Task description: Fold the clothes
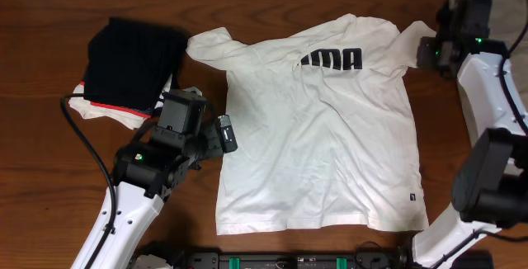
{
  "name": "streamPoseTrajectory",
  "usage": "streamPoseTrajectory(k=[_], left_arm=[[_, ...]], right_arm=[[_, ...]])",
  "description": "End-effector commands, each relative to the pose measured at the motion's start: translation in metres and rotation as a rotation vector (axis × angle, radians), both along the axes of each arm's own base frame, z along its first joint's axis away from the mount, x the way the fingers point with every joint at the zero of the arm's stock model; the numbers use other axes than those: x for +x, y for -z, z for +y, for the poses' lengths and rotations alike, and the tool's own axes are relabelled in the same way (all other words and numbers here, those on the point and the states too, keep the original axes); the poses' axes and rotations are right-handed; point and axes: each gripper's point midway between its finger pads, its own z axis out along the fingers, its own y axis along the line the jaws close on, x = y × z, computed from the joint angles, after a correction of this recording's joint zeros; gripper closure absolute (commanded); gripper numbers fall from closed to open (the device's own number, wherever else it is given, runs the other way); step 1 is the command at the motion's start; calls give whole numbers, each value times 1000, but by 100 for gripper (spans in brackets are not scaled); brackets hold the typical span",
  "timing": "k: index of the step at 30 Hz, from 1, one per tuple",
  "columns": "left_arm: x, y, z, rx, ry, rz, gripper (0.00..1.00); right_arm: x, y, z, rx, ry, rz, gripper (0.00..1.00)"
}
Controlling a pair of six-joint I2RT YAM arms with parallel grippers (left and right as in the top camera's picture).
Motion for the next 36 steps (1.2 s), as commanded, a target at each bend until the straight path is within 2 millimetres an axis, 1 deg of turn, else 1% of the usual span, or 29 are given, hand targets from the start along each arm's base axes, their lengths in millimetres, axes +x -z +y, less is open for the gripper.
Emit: streamPoseTrajectory(k=[1,3,6,8,11,14,16,20,22,24,28,30,31,34,35,36], left_arm=[[2,-3,3,10,-12,-11,2],[2,-3,3,10,-12,-11,2],[2,-3,3,10,-12,-11,2],[2,-3,3,10,-12,-11,2],[2,-3,3,10,-12,-11,2],[2,-3,3,10,-12,-11,2],[2,-3,3,10,-12,-11,2],[2,-3,3,10,-12,-11,2],[2,-3,3,10,-12,-11,2],[2,-3,3,10,-12,-11,2],[2,-3,3,10,-12,-11,2],[2,-3,3,10,-12,-11,2],[2,-3,3,10,-12,-11,2],[2,-3,3,10,-12,-11,2],[2,-3,3,10,-12,-11,2],[2,-3,3,10,-12,-11,2]], right_arm=[[-2,44,17,126,-20,67,99],[5,60,26,173,-56,67,99],[14,78,37,233,-96,54,99],[18,89,40,253,-106,54,99],[18,106,39,256,-103,73,99],[12,119,28,204,-67,113,99],[3,124,13,124,-21,161,99],[-19,130,-14,-11,53,256,99],[-28,132,-20,-40,69,295,99],[-35,133,-20,-43,72,322,99],[-37,131,-20,-43,74,328,99],[-35,124,-21,-44,77,315,99],[-34,118,-22,-43,87,306,99],[-25,90,-24,-37,114,242,98],[-22,77,-24,-38,114,212,97],[-20,65,-24,-39,115,187,92]])
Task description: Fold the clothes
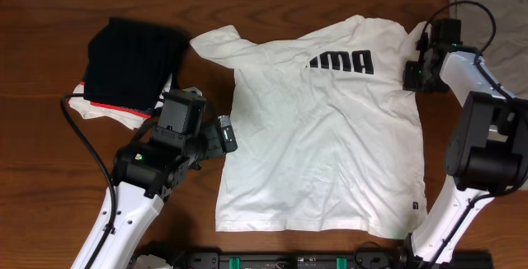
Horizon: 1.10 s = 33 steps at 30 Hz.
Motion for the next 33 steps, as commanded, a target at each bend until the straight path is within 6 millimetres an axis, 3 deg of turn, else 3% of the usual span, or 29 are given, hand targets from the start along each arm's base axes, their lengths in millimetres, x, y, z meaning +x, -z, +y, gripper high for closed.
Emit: streamPoseTrajectory(k=[1,5,8,12,13,16,25,28,33], left_arm=[[2,-3,3,10,-12,-11,2],[2,-3,3,10,-12,-11,2],[2,-3,3,10,-12,-11,2],[2,-3,3,10,-12,-11,2],[3,-3,4,14,-14,-14,2],[15,-11,2,6,-24,-72,2],[18,-13,-2,-8,-9,-86,2],[19,-16,-16,37,218,-140,2],[29,-19,-11,159,322,-181,2]], right_arm=[[4,-49,-15,-37,57,-99,84],[1,-101,-14,-26,118,-196,55],[-10,-137,-15,-19,162,-254,42],[-31,-173,-17,-14,200,-291,4],[-35,-179,-17,-15,201,-297,1],[-44,-189,-14,-16,200,-300,1],[-45,-190,-14,-15,199,-300,1],[-45,-190,-14,-16,199,-300,1],[-45,-190,-14,-16,200,-300,1]])
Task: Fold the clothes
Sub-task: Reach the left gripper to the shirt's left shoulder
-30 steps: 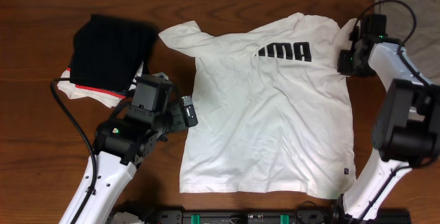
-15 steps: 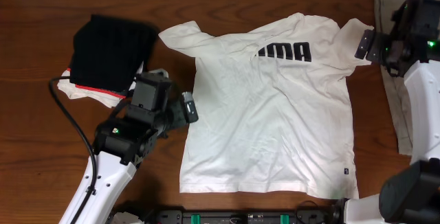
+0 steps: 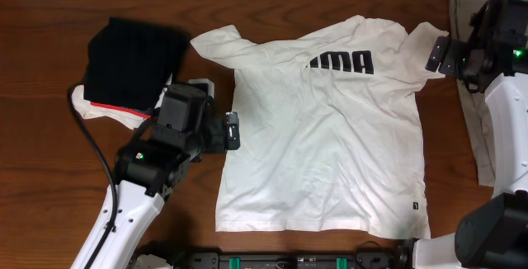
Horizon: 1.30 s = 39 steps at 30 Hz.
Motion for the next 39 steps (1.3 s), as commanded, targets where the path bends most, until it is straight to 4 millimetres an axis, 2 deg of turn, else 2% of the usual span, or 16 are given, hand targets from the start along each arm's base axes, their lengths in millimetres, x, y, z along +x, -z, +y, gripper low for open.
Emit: streamPoseTrajectory(k=[1,7,11,15,19,22,24,29,35,39], left_arm=[[15,-10,3,120,104,-64,2],[52,-26,-7,226,215,-72,2],[85,-21,-3,377,272,-36,2],[109,5,-4,493,373,-8,2],[130,24,-14,507,401,-31,2],[147,32,-30,509,442,-83,9],[153,41,-44,519,502,-107,19],[162,76,-74,617,706,-143,20],[176,98,-77,660,699,-152,20],[184,102,-78,658,687,-171,20]], right_arm=[[-1,-3,-2,0,18,-9,1],[-1,-3,-2,0,19,-9,1],[-1,-3,-2,0,19,-9,1],[-1,-3,-2,0,19,-9,1],[-1,-3,-2,0,19,-9,1],[-1,-3,-2,0,19,-9,1],[-1,-3,-2,0,19,-9,1],[-1,-3,-2,0,19,-9,1],[-1,-3,-2,0,19,-9,1],[-1,-3,-1,1,18,-8,1]])
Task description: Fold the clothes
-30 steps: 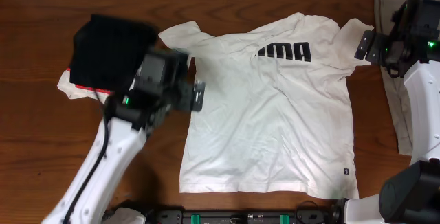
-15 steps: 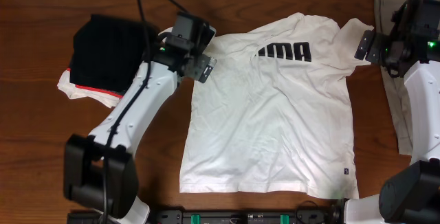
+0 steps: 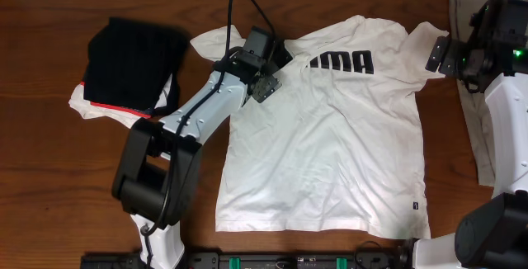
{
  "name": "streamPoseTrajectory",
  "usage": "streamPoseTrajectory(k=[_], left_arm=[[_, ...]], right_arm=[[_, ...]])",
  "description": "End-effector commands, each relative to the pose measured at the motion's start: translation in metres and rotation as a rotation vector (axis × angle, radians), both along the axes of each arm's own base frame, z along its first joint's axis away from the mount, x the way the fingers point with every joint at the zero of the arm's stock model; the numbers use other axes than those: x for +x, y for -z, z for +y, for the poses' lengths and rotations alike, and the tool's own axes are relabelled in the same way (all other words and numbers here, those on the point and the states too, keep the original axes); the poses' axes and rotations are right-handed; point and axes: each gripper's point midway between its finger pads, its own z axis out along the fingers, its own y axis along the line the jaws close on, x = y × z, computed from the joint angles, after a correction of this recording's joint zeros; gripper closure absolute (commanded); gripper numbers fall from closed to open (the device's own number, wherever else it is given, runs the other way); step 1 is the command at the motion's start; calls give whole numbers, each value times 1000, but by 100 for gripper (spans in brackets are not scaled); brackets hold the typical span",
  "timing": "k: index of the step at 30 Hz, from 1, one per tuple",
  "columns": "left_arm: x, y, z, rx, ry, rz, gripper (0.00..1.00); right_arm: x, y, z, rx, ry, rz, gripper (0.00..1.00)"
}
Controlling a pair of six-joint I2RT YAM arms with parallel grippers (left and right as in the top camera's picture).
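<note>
A white T-shirt (image 3: 330,145) with a black logo lies flat, front up, in the middle of the wooden table. My left arm stretches across it. Its gripper (image 3: 266,83) sits on the upper chest, just left of the logo and below the collar. From above, the jaws cannot be made out. My right gripper (image 3: 437,55) rests at the outer edge of the shirt's right sleeve (image 3: 422,40), which lies spread toward it. I cannot tell whether it grips the cloth.
A pile of folded clothes (image 3: 132,63), black on top of white and red, lies at the back left, next to the shirt's left sleeve. A grey garment (image 3: 477,141) lies along the right edge under my right arm. Cables trail from both arms.
My left gripper was at the shirt's left edge at mid-height. Now it is up on the chest beside the logo, the arm stretched out. The right gripper and the shirt have not moved.
First my right gripper was at the right sleeve and the left waited by the shirt's left edge. Then the shirt lay slightly further right with the gripper low on the sleeve. Then the sleeve lay spread outward. Now the left gripper is near the collar.
</note>
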Motion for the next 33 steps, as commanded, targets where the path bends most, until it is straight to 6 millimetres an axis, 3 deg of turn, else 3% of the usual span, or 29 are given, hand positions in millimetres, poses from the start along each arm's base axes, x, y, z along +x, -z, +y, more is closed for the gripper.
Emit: streamPoseTrajectory(k=[1,10,22,33], left_arm=[[10,-1,4,19,-1,-28,20],[22,28,6,28,-16,-25,20],[43,33,33,22,-91,-63,25],[37,39,28,-12,-76,-29,25]], right_arm=[[-1,-3,-2,0,18,-10,1],[-1,-3,-2,0,18,-9,1],[-1,-3,-2,0,18,-10,1],[-1,-3,-2,0,19,-10,1]])
